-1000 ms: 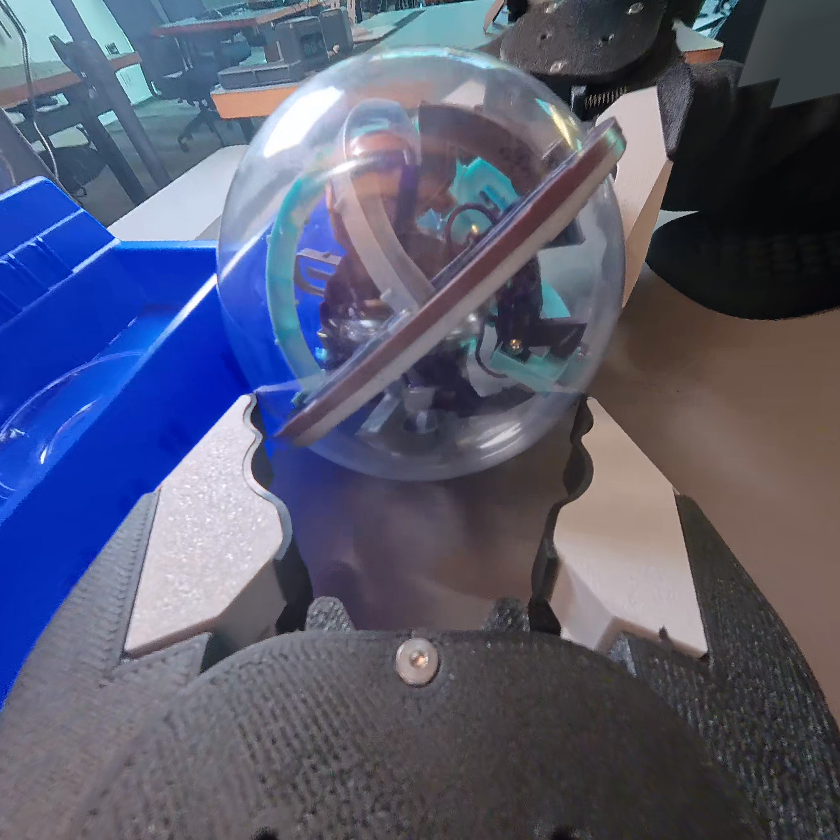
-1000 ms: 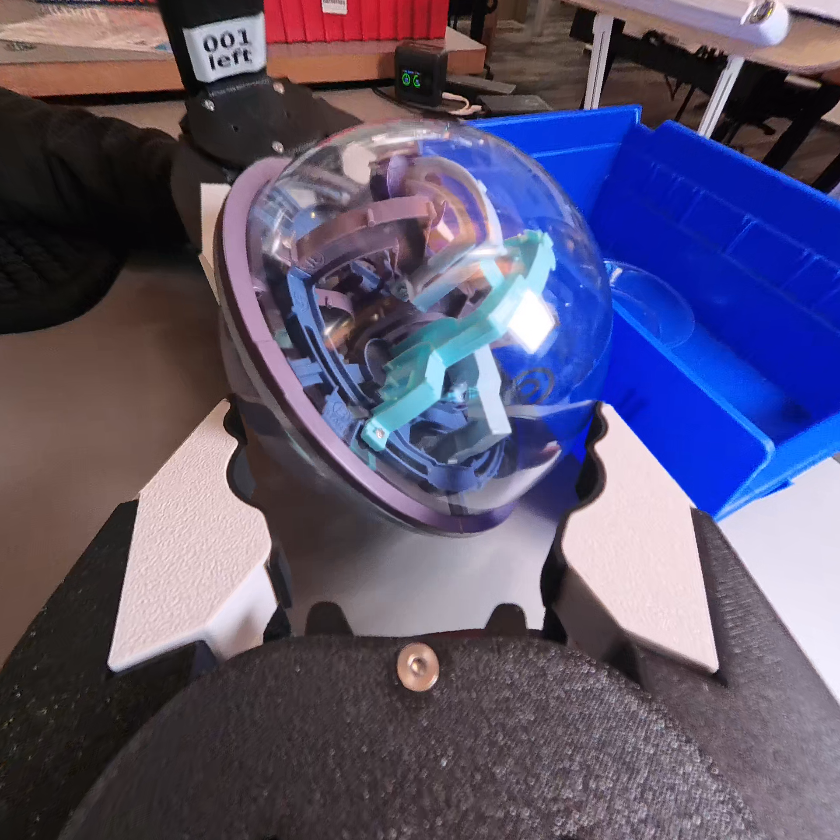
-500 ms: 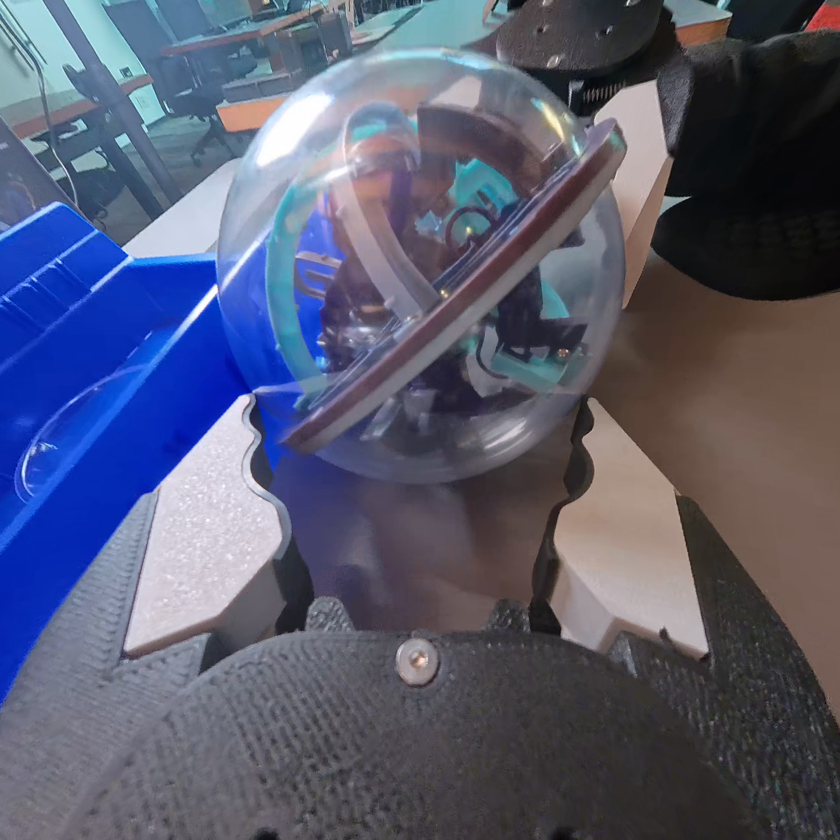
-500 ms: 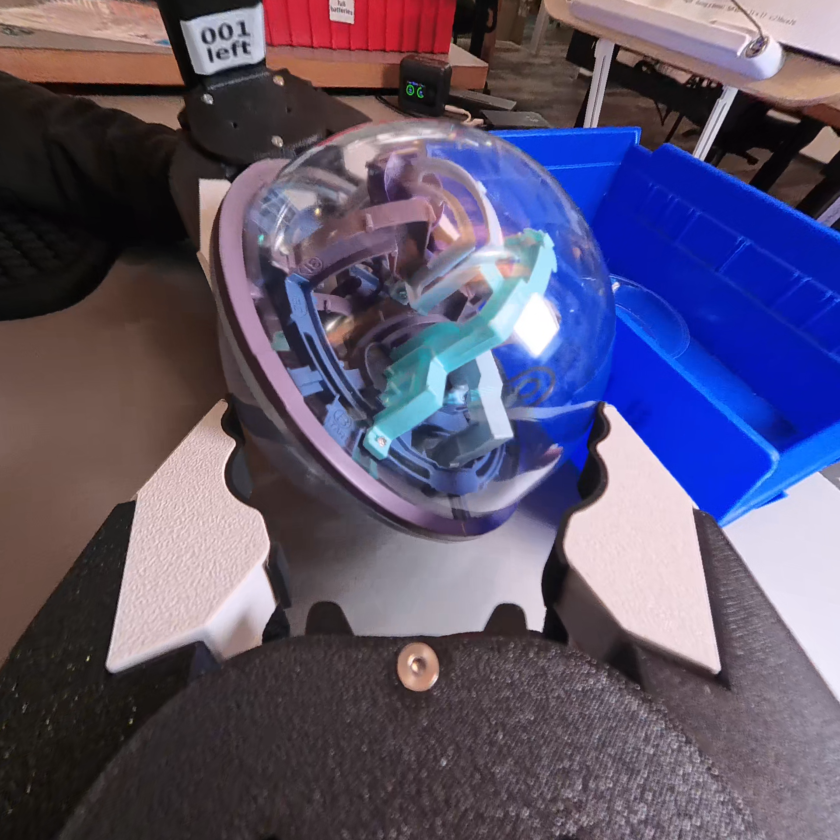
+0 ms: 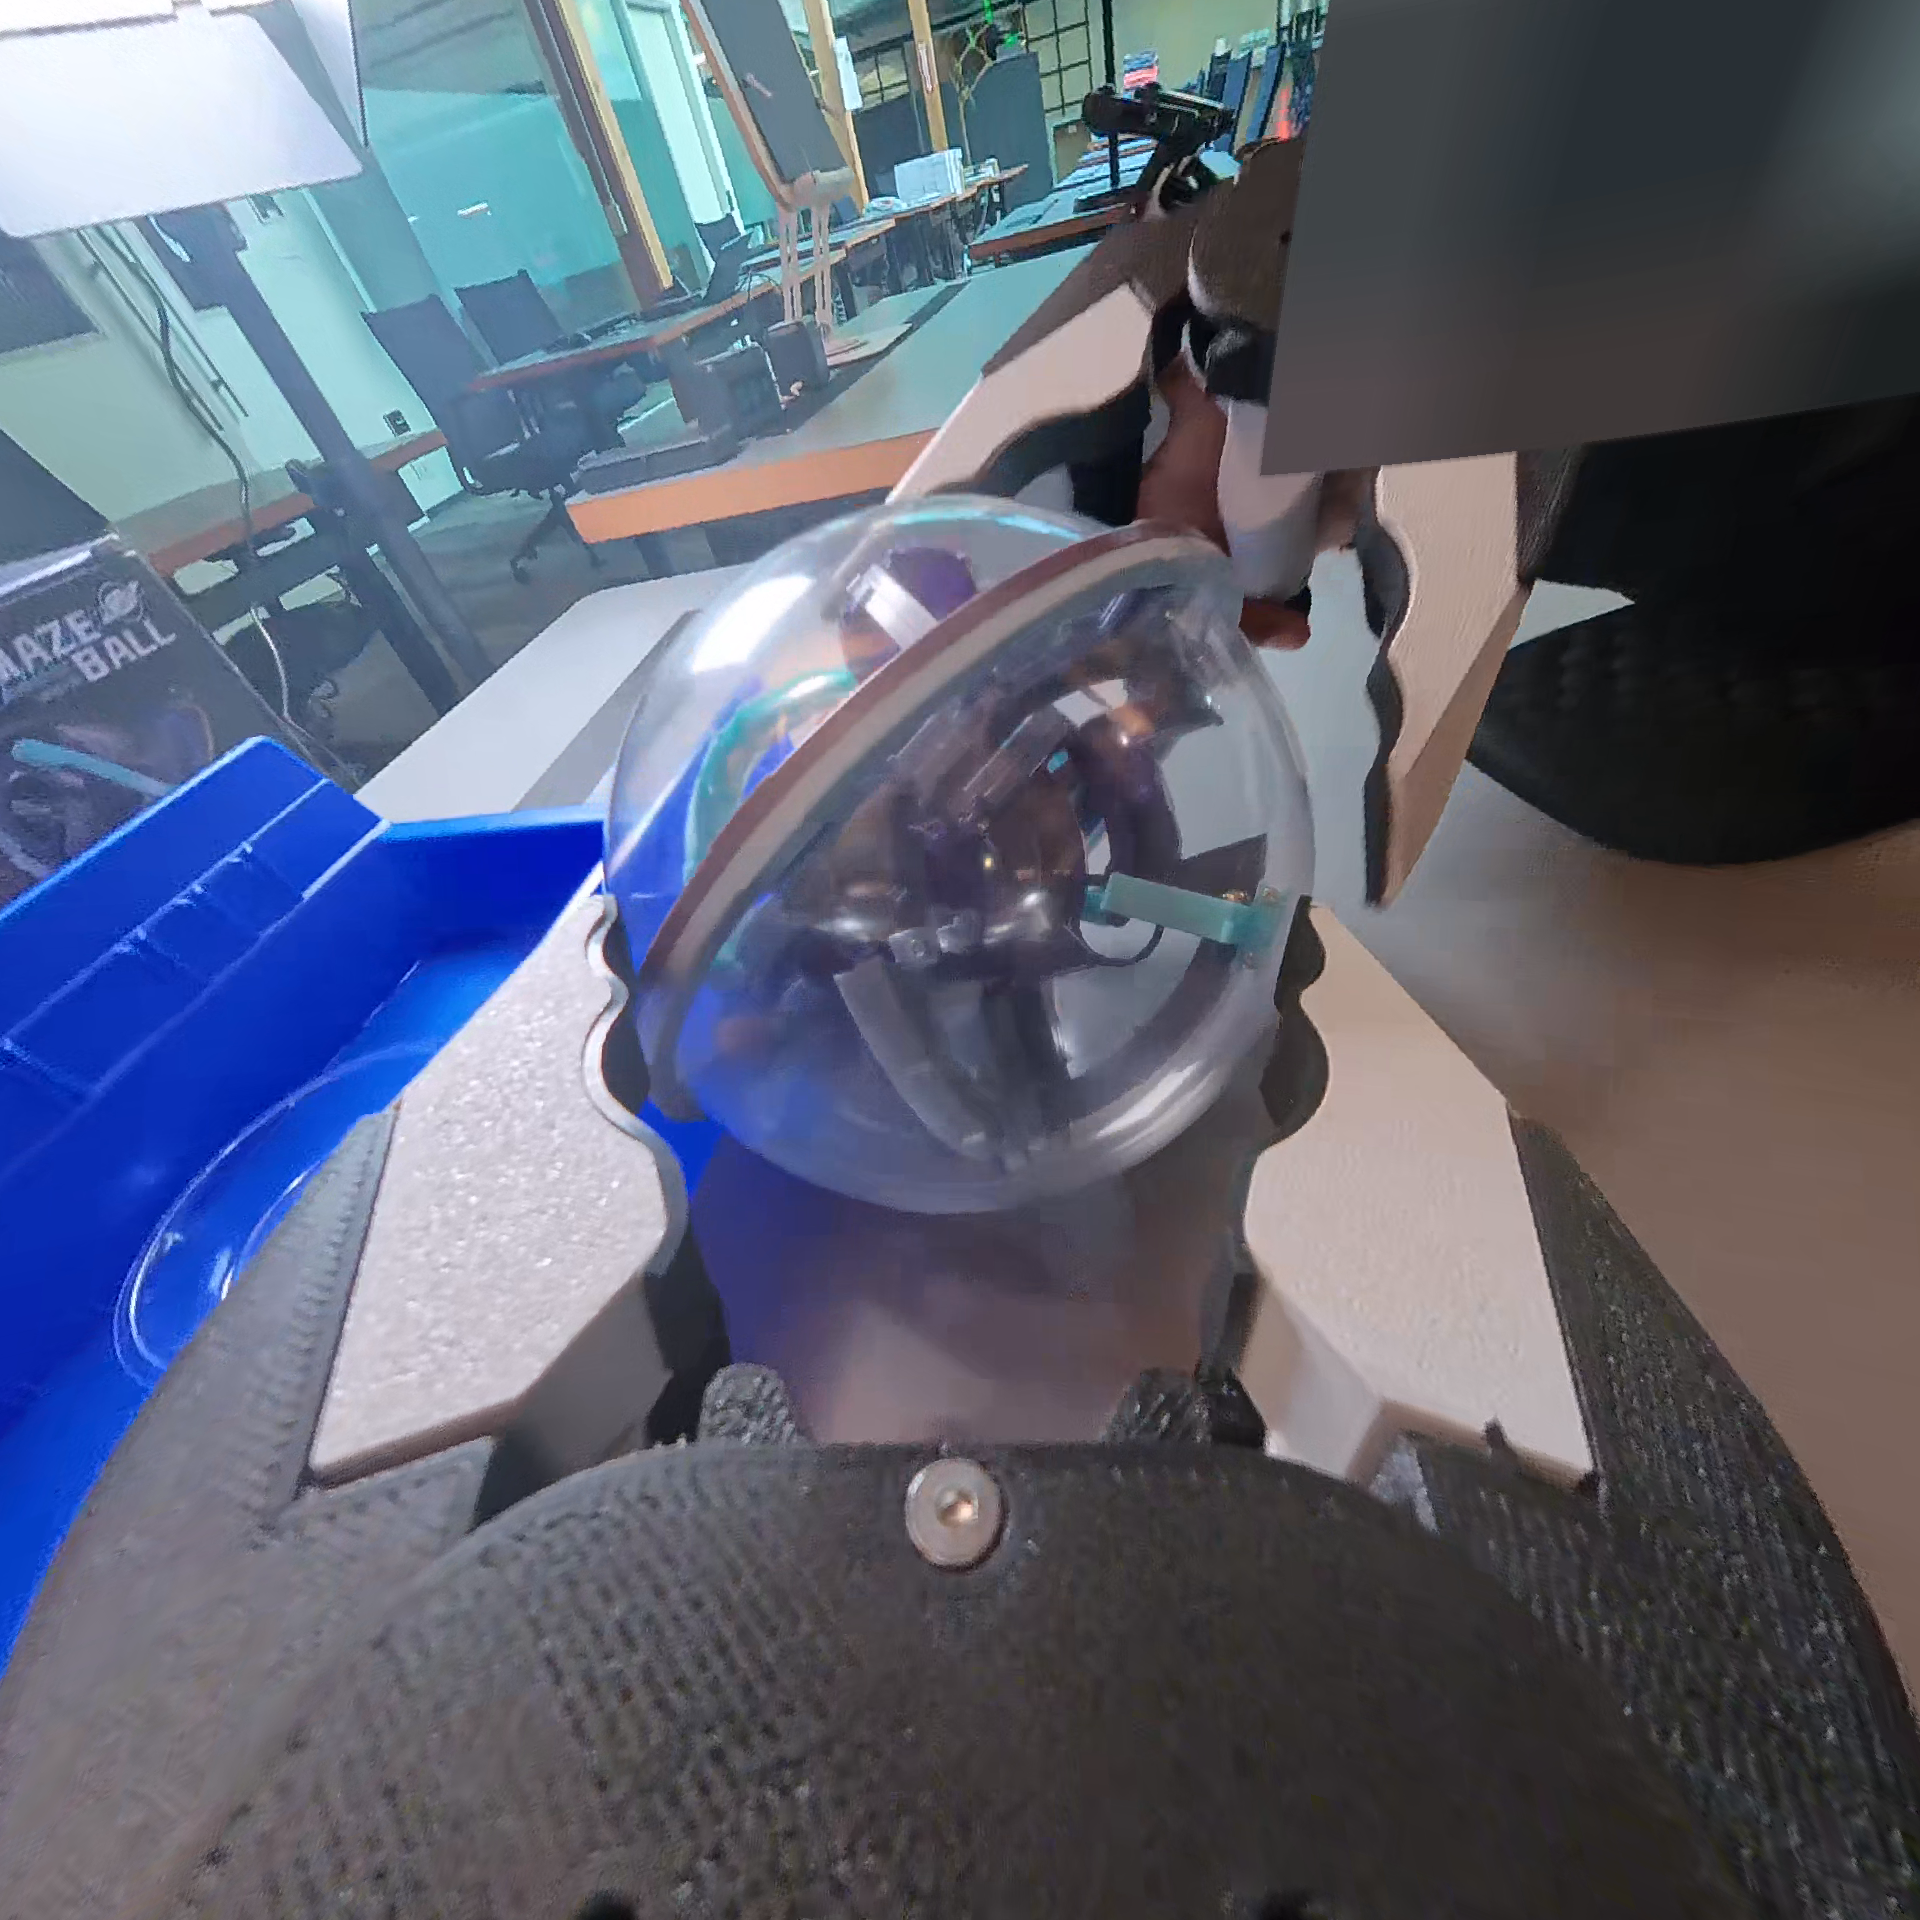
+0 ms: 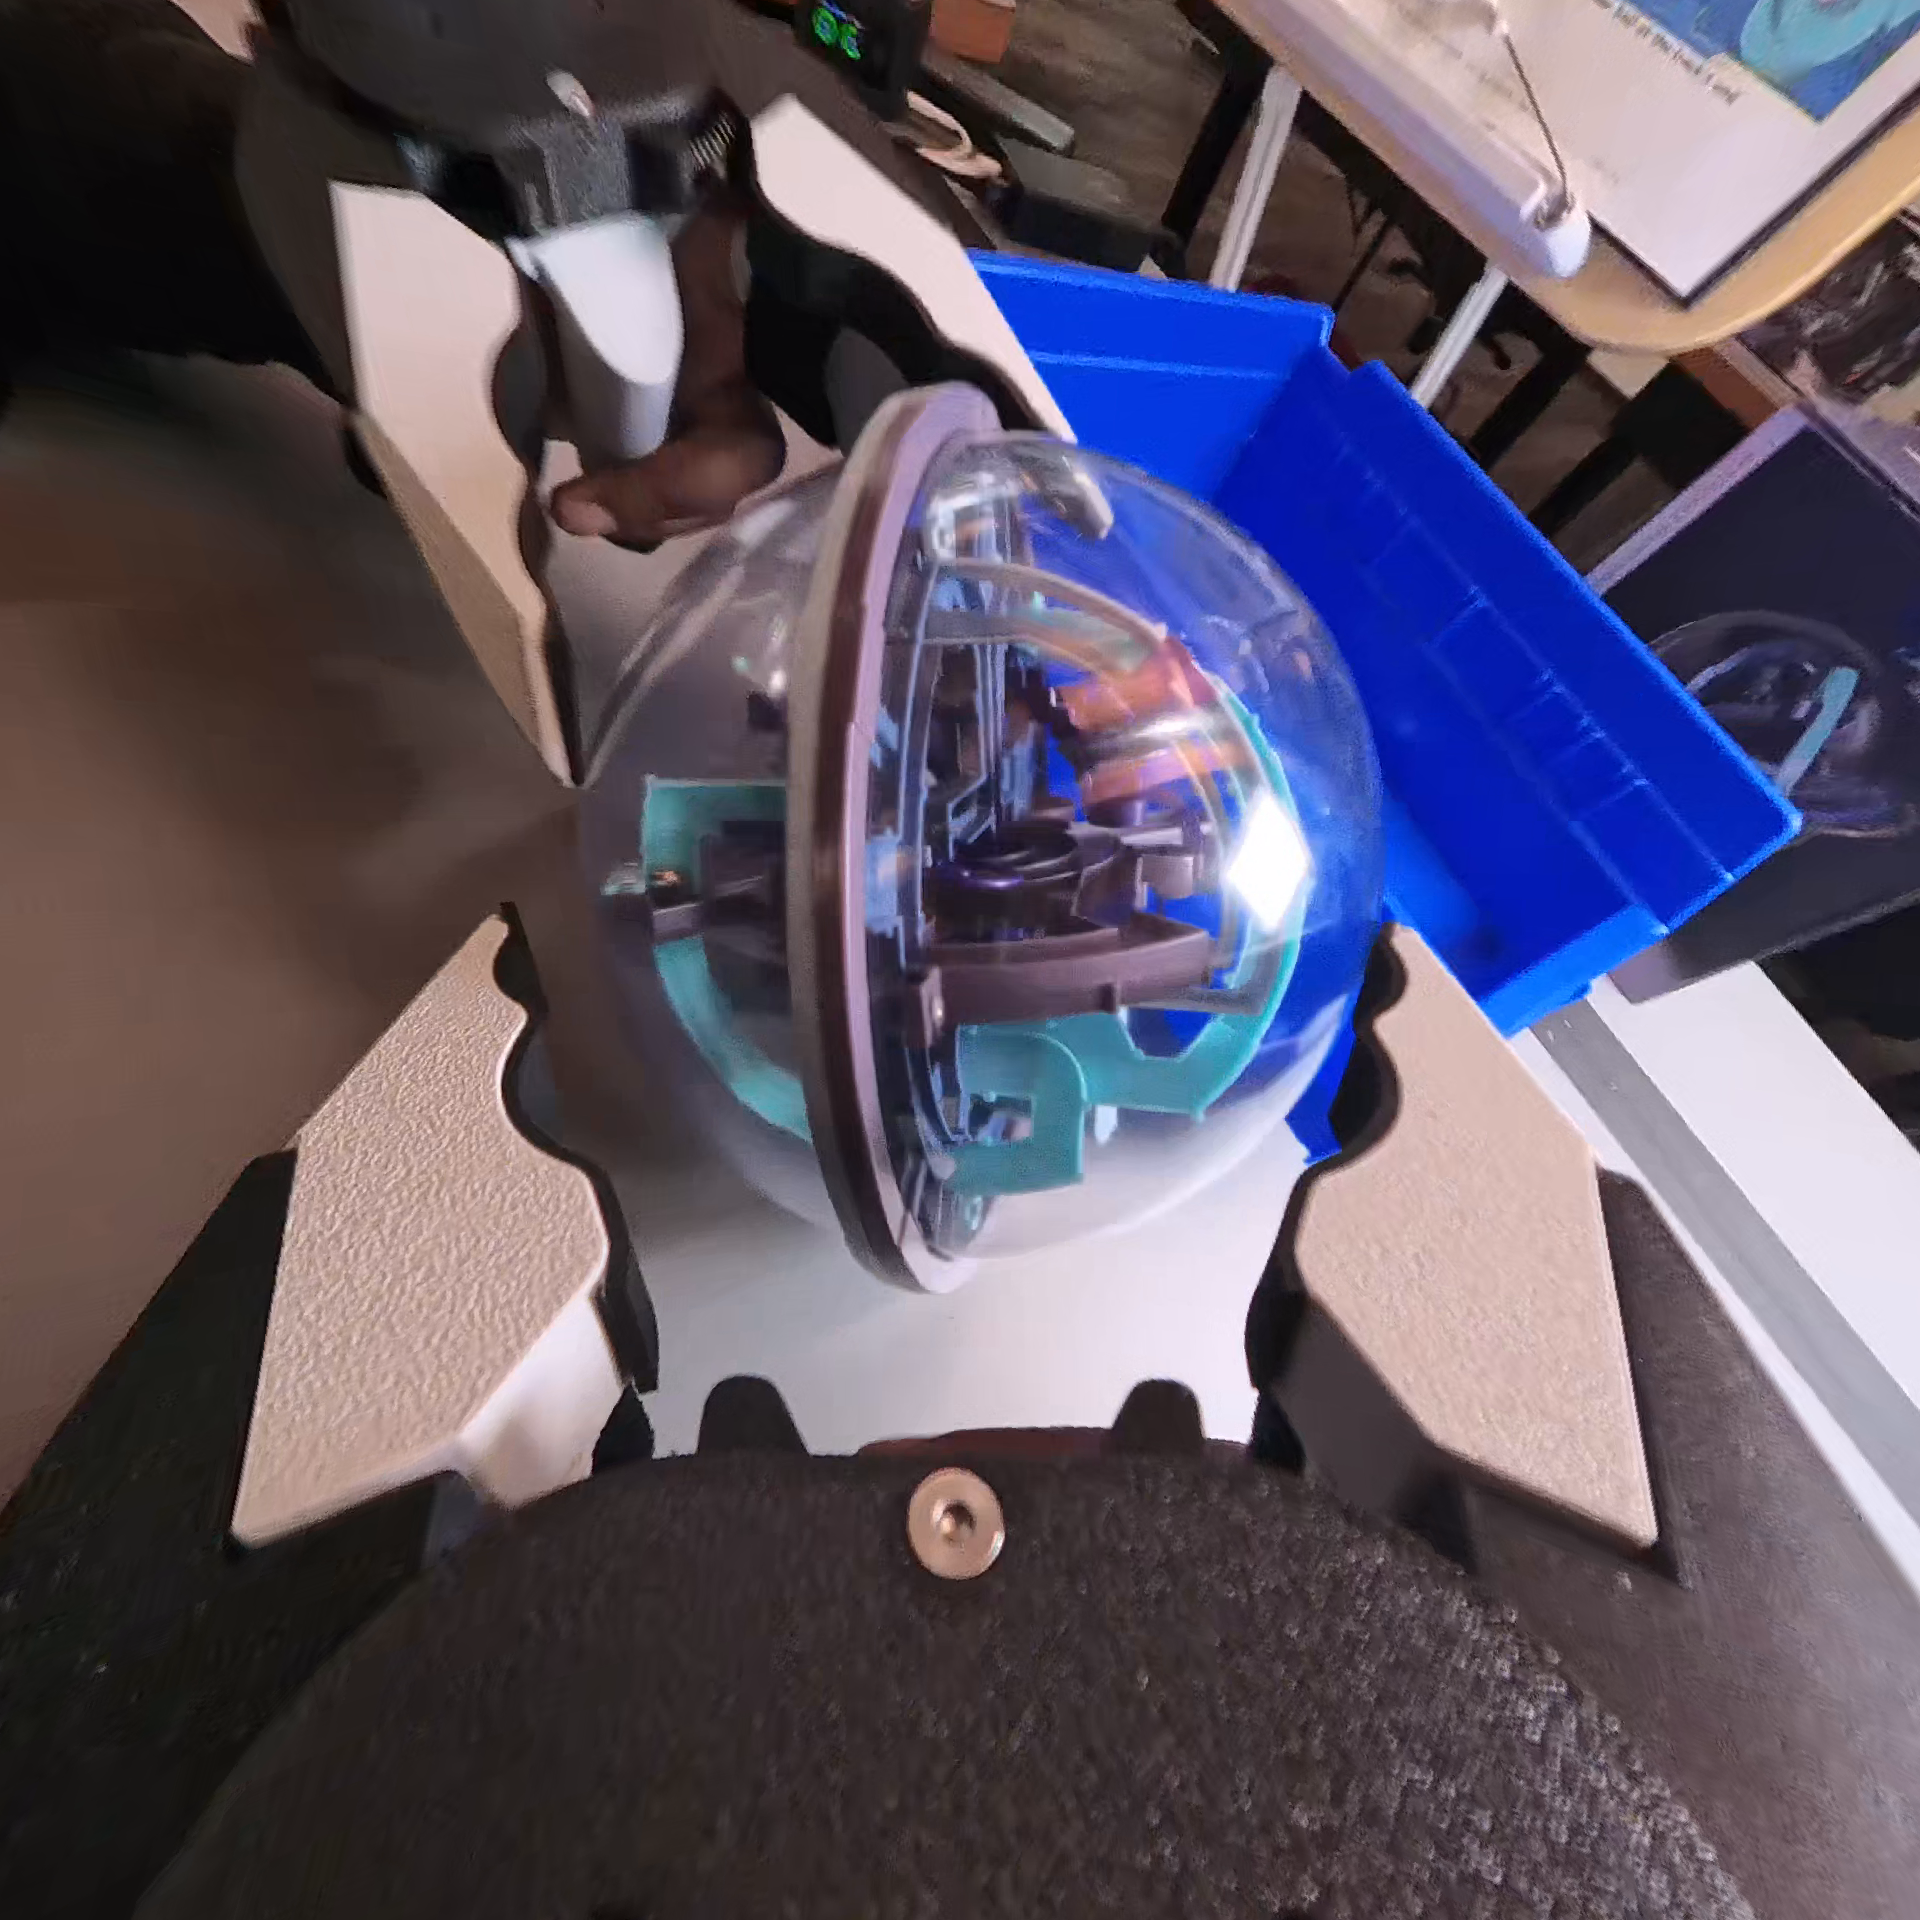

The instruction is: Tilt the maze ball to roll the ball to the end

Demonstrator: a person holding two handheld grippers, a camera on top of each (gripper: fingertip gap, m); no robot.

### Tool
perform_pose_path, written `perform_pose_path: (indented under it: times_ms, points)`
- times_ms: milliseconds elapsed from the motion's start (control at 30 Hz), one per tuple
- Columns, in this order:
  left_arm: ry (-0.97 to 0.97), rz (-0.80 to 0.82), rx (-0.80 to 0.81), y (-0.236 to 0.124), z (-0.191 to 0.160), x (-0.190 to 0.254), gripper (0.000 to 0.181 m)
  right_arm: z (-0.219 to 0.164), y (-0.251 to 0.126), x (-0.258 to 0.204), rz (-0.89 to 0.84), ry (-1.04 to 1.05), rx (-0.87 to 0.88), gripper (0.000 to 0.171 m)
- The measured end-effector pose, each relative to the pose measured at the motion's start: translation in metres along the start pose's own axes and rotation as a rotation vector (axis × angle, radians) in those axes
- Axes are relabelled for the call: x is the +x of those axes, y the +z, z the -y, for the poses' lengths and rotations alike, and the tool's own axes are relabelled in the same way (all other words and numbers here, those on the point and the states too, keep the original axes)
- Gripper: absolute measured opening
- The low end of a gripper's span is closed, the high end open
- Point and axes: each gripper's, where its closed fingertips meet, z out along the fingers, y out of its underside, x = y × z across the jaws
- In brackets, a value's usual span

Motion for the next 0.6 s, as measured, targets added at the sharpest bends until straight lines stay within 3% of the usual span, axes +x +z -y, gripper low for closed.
perform_pose_path:
  times_ms: [167,300,400,600]
  points:
    - [-0.037,0.016,0.044,-0.007,0.007,-0.003,0.125,-0.020,0.006,0.004,0.040,0.078,0.011,0.144]
    - [-0.159,-0.033,-0.053,-0.008,-0.026,-0.005,0.137,-0.026,0.008,0.001,0.099,0.142,0.048,0.142]
    - [-0.142,-0.050,-0.107,0.004,-0.040,0.001,0.142,-0.032,0.014,-0.006,0.140,0.173,0.045,0.141]
    - [-0.141,-0.069,-0.045,0.004,-0.021,0.002,0.147,-0.031,0.019,-0.016,0.207,0.281,0.057,0.143]
